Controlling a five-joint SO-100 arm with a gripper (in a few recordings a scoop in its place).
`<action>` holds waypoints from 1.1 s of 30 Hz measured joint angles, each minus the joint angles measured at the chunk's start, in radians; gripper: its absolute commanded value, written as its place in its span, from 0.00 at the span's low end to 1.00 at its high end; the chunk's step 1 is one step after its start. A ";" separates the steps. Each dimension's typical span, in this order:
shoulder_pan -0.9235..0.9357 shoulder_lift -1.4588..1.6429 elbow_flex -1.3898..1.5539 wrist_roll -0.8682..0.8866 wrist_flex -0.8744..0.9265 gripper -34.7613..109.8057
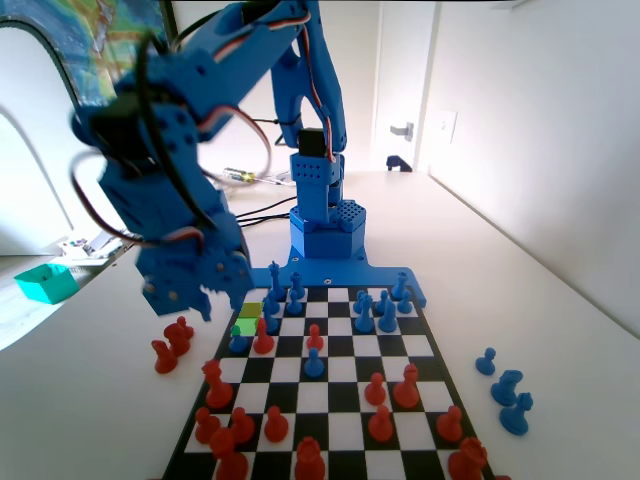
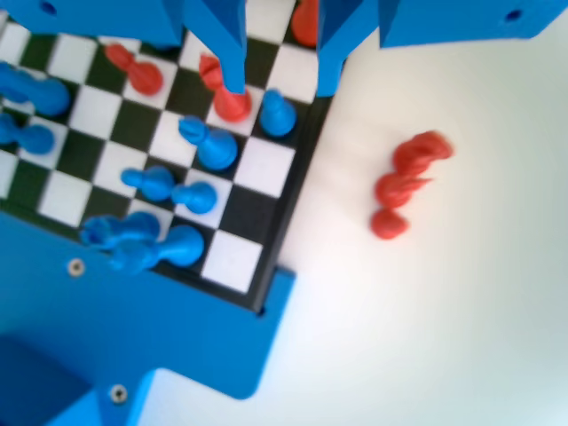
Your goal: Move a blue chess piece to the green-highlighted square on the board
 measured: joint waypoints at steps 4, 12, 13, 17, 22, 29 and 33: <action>-0.005 0.044 -0.078 -0.002 0.123 0.28; -0.018 0.230 -0.107 0.021 0.331 0.25; -0.026 0.258 -0.107 0.031 0.353 0.25; -0.060 0.399 -0.097 0.080 0.411 0.25; -0.121 0.575 -0.060 0.192 0.471 0.25; -0.238 0.854 0.003 0.356 0.532 0.25; -0.288 1.014 0.054 0.400 0.543 0.25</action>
